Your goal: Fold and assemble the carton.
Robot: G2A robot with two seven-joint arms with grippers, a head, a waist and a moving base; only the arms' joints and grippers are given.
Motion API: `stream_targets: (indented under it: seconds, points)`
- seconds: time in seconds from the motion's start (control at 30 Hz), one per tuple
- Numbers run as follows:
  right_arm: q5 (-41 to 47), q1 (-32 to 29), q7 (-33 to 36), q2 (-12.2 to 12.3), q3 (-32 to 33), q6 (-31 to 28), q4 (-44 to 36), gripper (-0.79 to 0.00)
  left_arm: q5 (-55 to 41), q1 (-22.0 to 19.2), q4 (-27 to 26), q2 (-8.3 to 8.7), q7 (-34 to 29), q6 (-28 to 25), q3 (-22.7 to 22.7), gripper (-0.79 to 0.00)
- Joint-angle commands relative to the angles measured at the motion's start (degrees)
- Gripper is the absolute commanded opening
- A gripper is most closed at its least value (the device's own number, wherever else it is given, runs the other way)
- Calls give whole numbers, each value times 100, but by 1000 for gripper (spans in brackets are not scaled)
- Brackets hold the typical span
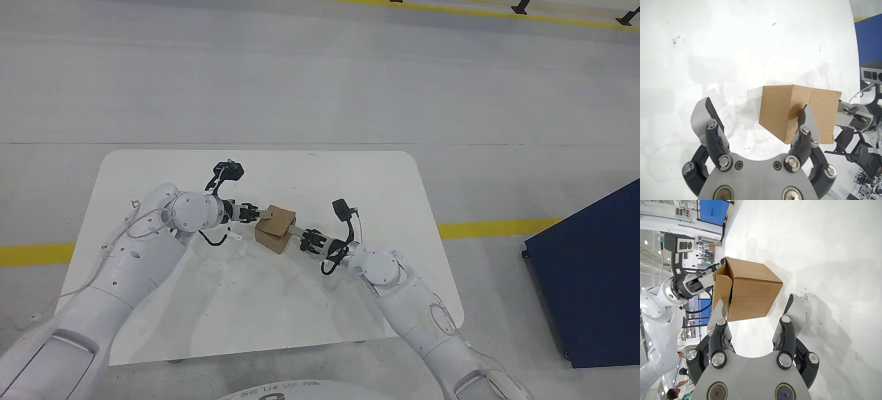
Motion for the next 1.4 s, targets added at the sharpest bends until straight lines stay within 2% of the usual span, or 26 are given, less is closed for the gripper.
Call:
stream_targets:
  seconds: [0.0, 0.57, 0.7, 1.13, 1.37]
  points:
    - [-9, 11, -10, -4, -17, 18, 14, -200, 7, -8, 9, -5, -11, -1, 11, -22]
    - [-1, -20, -37, 0, -5, -25, -2, -191, 26, -54, 58, -42, -29, -27, 61, -22]
    - [-7, -32, -44, 3, 2, -33, 4, -212, 35, -58, 65, -48, -36, -16, 68, -22]
    - [-15, -58, -58, 7, 4, -32, 16, -185, 60, -39, 57, -64, -30, 3, 86, -15]
    - [-7, -73, -107, 7, 19, -56, -14, -102, 67, -29, 59, -70, -52, 3, 94, -15]
